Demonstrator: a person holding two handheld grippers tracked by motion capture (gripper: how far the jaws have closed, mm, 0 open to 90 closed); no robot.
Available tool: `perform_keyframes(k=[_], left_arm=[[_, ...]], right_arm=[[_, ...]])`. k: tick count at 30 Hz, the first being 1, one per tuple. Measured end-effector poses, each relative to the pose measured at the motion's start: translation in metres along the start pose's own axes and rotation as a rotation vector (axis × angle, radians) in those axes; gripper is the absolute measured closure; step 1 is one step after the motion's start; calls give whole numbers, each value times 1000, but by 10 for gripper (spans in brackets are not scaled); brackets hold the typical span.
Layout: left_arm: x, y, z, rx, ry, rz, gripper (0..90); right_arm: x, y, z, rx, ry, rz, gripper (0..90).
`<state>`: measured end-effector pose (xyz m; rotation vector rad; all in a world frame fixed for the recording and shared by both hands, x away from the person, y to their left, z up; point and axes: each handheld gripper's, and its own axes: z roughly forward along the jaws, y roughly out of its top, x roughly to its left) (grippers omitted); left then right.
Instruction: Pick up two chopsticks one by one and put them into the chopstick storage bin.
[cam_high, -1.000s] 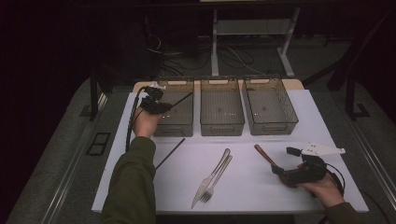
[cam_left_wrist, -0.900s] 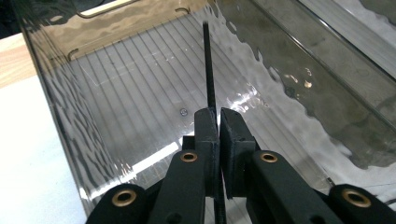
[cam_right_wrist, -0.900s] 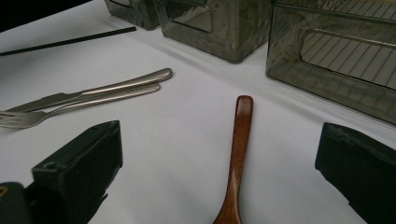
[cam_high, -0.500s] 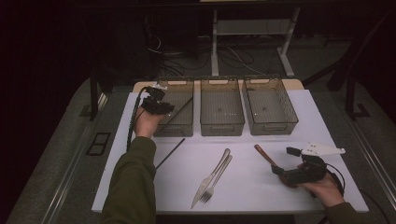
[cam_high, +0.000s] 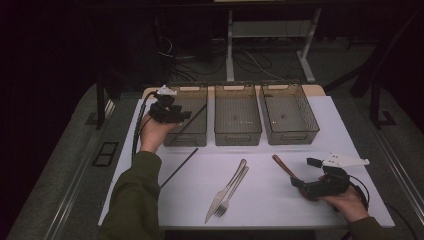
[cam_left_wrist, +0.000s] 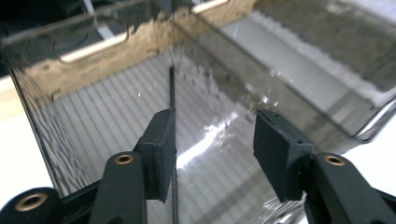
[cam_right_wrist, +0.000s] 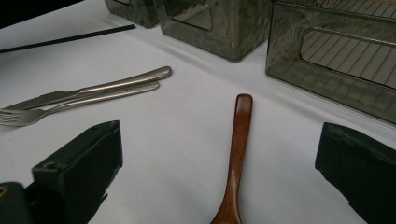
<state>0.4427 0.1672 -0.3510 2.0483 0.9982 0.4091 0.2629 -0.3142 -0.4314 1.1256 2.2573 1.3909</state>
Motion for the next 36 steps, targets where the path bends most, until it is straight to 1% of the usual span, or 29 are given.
perform_keyframes(k=[5, 6, 11, 13, 16, 17, 20, 21, 23, 25, 27, 28, 29, 32, 33, 34, 35, 36], left_arm=[[-8, 0, -11, -16, -15, 21, 430], [-9, -1, -13, -25, -17, 28, 425], [-20, -4, -23, -41, -28, 55, 384], [-25, -7, -27, -56, -37, 56, 373], [-32, -12, -32, -42, -34, 82, 346], [-33, -14, -33, -42, -35, 89, 341], [-38, -21, -37, -59, -44, 85, 331], [-39, -23, -38, -54, -39, 93, 328], [-42, -28, -41, -59, -34, 97, 319], [-45, -35, -43, -78, -26, 85, 317], [-48, -42, -46, -73, -29, 92, 315], [-50, -45, -46, -85, -28, 83, 313], [-52, -49, -48, -91, -30, 86, 313], [-55, -57, -52, -87, -25, 92, 308], [-57, -60, -52, -90, -31, 83, 304], [-59, -63, -53, -83, -31, 89, 299], [-61, -66, -53, -89, -31, 89, 297], [-63, -69, -53, -79, -32, 106, 296]], right_arm=[[0, 0, 0, 0, -1, 2, 2], [0, 0, 0, 0, -2, 1, 2], [-1, 0, 0, -2, -6, -3, 2], [-2, -1, -1, -1, -6, -2, 2], [-1, -1, -1, -2, -8, -2, 2], [-1, -1, 0, -1, -7, 0, 2], [-1, -1, 0, 0, -8, -4, 2], [-1, -1, 0, -1, -8, -3, 2], [-1, -1, 0, -2, -8, -5, 2], [-1, -1, 0, -4, -9, -5, 2], [-1, -1, 0, -6, -9, -6, 2], [-1, -1, 0, -6, -8, -3, 2], [-1, -1, 0, -7, -9, -2, 2], [0, -1, -1, -6, -10, -1, 2], [0, -1, -1, -7, -12, 0, 2], [0, -1, -1, -8, -14, -1, 2], [1, -1, -1, -9, -15, -1, 2], [1, -1, -1, -11, -16, 0, 2]])
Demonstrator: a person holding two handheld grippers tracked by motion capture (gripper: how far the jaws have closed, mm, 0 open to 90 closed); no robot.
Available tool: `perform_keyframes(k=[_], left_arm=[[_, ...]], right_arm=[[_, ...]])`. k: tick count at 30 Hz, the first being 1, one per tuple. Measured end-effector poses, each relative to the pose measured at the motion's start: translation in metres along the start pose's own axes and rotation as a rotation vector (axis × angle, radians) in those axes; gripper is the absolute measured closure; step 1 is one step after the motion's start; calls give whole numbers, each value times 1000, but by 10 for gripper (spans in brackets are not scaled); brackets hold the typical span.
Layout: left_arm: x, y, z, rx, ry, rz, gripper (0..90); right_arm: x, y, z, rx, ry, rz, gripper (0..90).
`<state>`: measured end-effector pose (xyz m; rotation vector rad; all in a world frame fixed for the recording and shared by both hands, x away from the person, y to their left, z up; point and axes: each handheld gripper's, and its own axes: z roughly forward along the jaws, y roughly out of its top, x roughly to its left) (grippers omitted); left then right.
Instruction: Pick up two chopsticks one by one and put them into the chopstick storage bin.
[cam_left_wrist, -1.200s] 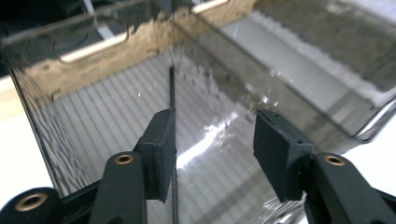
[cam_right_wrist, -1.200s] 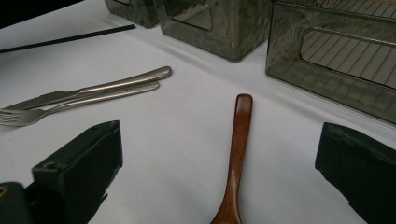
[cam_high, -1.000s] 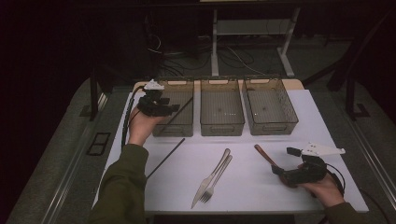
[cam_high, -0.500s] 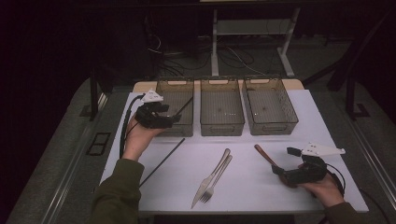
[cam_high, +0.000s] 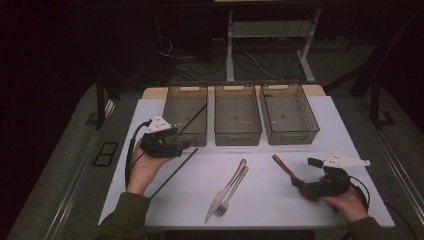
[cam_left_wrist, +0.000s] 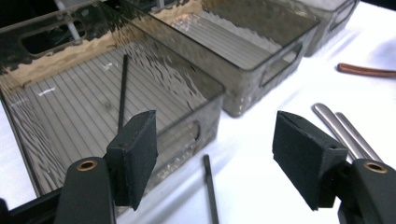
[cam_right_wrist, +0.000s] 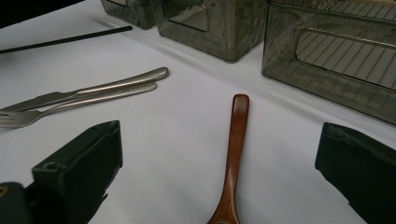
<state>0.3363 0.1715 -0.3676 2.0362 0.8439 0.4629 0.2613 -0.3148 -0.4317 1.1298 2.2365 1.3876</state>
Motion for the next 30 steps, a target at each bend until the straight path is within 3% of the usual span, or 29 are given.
perform_keyframes(k=[3, 8, 15, 21, 30], left_arm=[[-7, -9, -1, 14, 18, 29, 290], [-9, -23, -5, -7, 4, 4, 292], [-9, -49, -12, 9, -1, -38, 312], [-14, -65, -19, 37, 5, -40, 343], [-13, -84, -27, 75, 50, -43, 447]], right_arm=[[1, 0, 0, -3, -1, 2, 2], [1, 0, 0, 2, 1, -8, 2], [1, 0, -1, -2, 3, -13, 2], [2, 0, -1, -1, 0, -16, 2], [3, 0, -2, 1, 0, -17, 2]])
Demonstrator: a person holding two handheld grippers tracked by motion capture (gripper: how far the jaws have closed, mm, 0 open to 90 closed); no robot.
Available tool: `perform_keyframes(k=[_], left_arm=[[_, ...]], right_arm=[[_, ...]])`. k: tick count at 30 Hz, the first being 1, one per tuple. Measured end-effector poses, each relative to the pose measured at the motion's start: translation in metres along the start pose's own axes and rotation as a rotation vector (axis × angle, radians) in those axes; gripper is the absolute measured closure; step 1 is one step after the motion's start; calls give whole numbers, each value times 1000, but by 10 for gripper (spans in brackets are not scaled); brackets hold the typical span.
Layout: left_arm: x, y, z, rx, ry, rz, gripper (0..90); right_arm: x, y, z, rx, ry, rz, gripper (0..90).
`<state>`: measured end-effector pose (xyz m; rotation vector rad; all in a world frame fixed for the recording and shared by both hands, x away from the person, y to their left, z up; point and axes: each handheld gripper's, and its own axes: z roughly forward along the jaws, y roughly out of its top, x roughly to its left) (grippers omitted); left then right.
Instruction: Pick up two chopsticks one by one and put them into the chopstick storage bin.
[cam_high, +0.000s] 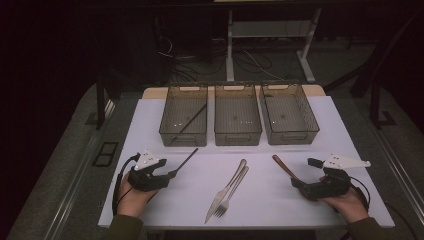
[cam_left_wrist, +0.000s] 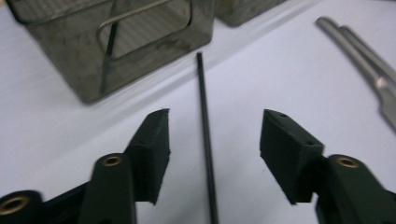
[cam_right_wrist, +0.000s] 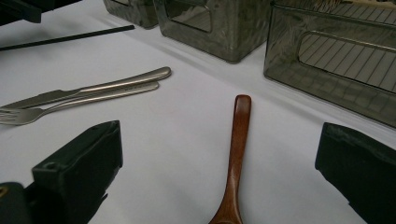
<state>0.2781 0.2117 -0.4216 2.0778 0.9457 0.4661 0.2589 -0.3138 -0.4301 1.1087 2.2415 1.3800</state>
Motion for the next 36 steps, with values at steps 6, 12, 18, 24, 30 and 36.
perform_keyframes(k=[6, 12, 18, 24, 30, 36], left_arm=[[2, -11, -2, 10, -13, -42, 577], [4, -17, 1, 40, -20, -60, 661], [3, -19, 5, 76, -33, -54, 722], [5, -22, 7, 104, -37, -69, 761], [5, -23, 9, 128, -38, -61, 794], [6, -23, 9, 132, -37, -66, 840]], right_arm=[[0, 0, -1, 1, -4, -1, 2], [1, 0, 0, 4, -5, -5, 2], [0, 0, -1, 4, -4, -5, 2], [0, 0, -1, 4, -5, -7, 2], [0, 0, -1, 4, -6, -8, 2], [0, 0, 0, 7, -7, -8, 2]])
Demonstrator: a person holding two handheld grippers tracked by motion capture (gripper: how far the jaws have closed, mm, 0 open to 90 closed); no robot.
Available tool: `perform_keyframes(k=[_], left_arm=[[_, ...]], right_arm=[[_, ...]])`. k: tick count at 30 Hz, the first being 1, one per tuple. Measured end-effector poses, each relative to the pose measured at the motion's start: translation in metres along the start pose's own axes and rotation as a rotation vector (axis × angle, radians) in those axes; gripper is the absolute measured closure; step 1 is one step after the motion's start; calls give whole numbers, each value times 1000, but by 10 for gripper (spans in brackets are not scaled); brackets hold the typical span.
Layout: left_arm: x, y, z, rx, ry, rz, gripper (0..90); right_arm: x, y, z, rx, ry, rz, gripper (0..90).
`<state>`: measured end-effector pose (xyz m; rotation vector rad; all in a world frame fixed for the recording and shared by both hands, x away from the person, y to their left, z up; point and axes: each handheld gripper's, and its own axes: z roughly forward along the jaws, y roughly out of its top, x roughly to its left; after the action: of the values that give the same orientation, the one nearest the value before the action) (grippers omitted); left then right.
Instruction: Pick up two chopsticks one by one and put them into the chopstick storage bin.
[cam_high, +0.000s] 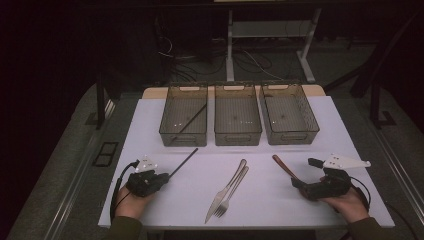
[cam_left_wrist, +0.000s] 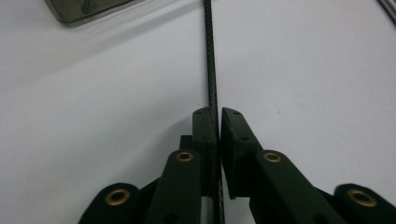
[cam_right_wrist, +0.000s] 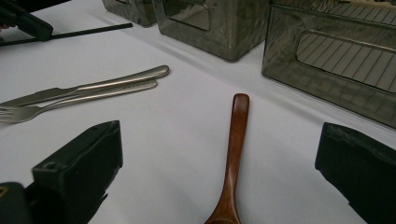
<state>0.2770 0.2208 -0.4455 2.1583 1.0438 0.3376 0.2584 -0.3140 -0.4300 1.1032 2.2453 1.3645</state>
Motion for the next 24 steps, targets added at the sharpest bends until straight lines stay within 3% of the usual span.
perform_keyframes(k=[11, 24], left_arm=[[2, 2, 0, 14, -15, -28, 851], [-1, 8, -8, -12, -32, -6, 852]], right_arm=[[-1, 0, -1, -4, -3, 1, 2], [-2, 1, -1, -4, -4, 0, 2]])
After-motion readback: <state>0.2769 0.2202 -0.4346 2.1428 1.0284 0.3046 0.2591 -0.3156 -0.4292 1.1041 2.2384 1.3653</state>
